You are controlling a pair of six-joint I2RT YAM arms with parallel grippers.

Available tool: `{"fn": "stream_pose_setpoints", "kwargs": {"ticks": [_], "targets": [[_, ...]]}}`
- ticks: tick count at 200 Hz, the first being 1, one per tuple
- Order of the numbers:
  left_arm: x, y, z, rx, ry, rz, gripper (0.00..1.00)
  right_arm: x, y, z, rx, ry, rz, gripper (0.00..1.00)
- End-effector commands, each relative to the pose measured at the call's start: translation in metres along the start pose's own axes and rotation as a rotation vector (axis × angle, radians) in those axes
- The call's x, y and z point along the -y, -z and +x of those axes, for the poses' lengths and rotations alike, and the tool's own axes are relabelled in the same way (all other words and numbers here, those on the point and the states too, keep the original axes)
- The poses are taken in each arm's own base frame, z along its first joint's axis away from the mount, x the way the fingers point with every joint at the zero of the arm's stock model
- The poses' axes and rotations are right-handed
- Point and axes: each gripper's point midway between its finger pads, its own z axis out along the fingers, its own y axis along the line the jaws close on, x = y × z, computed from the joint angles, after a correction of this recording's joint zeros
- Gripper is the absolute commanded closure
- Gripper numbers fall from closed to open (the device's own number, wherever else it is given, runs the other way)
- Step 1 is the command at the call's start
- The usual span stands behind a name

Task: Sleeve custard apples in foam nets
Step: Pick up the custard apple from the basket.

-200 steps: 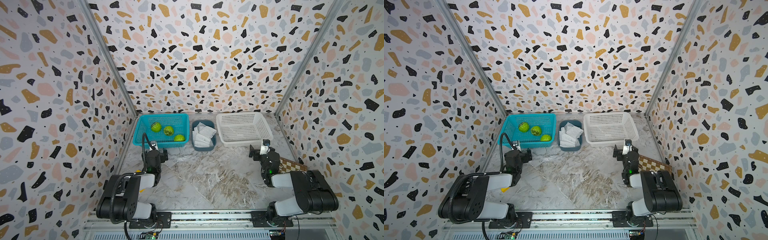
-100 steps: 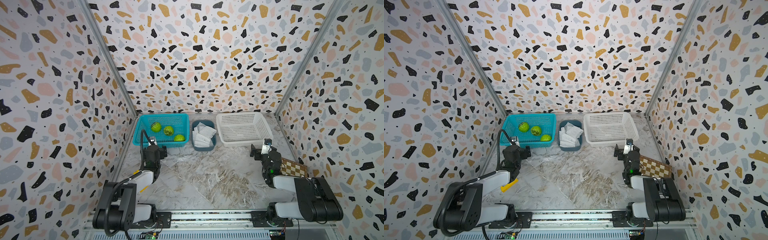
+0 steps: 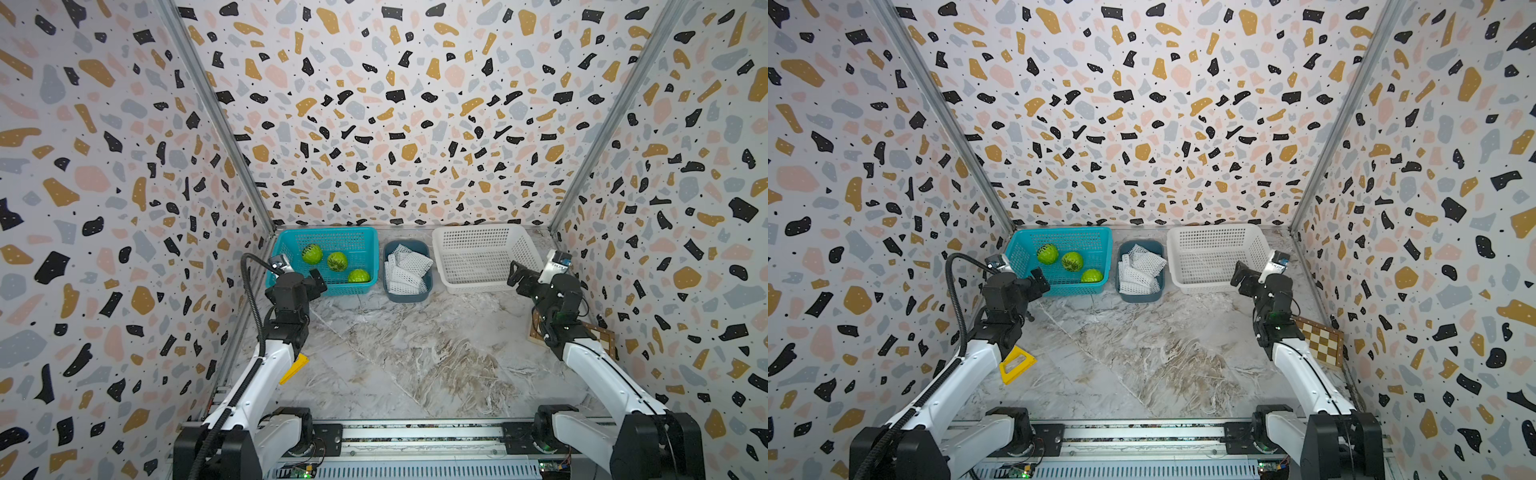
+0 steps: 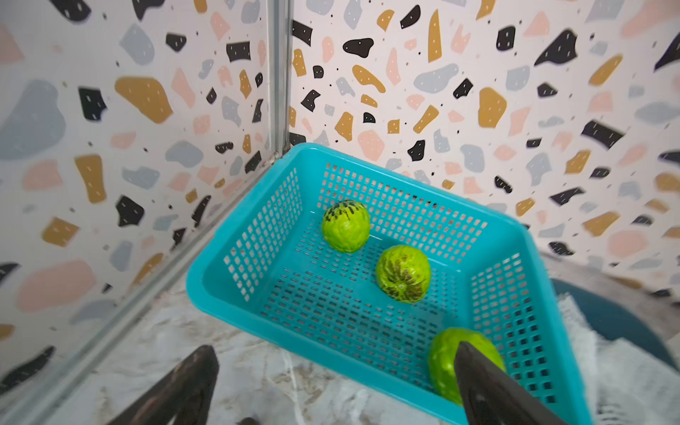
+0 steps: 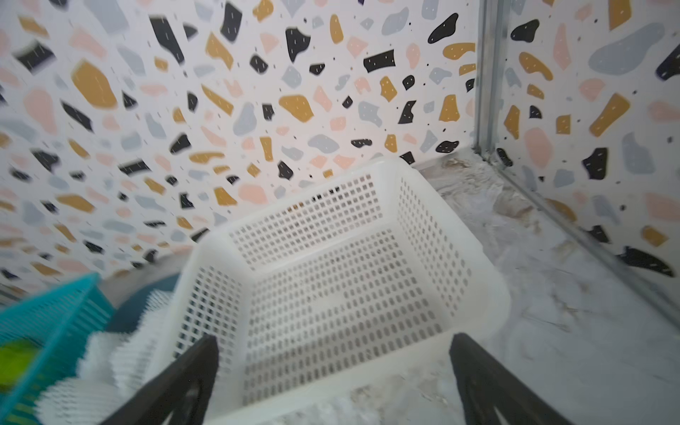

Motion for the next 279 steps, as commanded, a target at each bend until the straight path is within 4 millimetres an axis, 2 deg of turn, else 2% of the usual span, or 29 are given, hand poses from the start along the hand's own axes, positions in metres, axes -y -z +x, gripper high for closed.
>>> {"fn": "stream_pose_setpoints", "kwargs": {"ticks": [1, 18, 41, 70, 102, 142, 171, 257, 279], "targets": [[0.014, -0.010, 0.002, -0.089, 0.264, 0.100, 0.01, -0.001, 0.000, 0.052, -0.269, -0.389, -0.085, 0.00], [0.037, -0.021, 0.004, -0.222, 0.216, 0.161, 0.01, -0.017, 0.000, 0.060, -0.323, -0.370, -0.178, 0.00], [0.045, -0.039, 0.017, -0.439, 0.123, 0.108, 0.01, -0.038, 0.007, 0.068, -0.361, -0.225, -0.181, 0.00], [0.055, -0.068, 0.031, -0.552, 0.111, 0.096, 0.01, -0.066, 0.025, 0.083, -0.373, -0.093, -0.237, 0.00], [0.066, -0.104, 0.054, -0.724, 0.104, 0.075, 0.01, -0.083, 0.038, 0.105, -0.425, -0.009, -0.278, 0.00], [0.078, -0.144, 0.069, -0.782, 0.151, 0.074, 0.01, -0.103, 0.058, 0.120, -0.432, 0.069, -0.335, 0.00], [0.082, -0.165, 0.078, -0.813, 0.194, 0.059, 0.01, -0.107, 0.063, 0.122, -0.432, 0.088, -0.348, 0.00], [0.085, -0.197, 0.114, -0.877, 0.246, 0.064, 0.00, -0.102, 0.059, 0.143, -0.479, 0.085, -0.330, 0.00], [0.087, -0.200, 0.119, -0.887, 0.258, 0.081, 0.07, -0.101, 0.057, 0.144, -0.481, 0.082, -0.320, 0.00]]}}
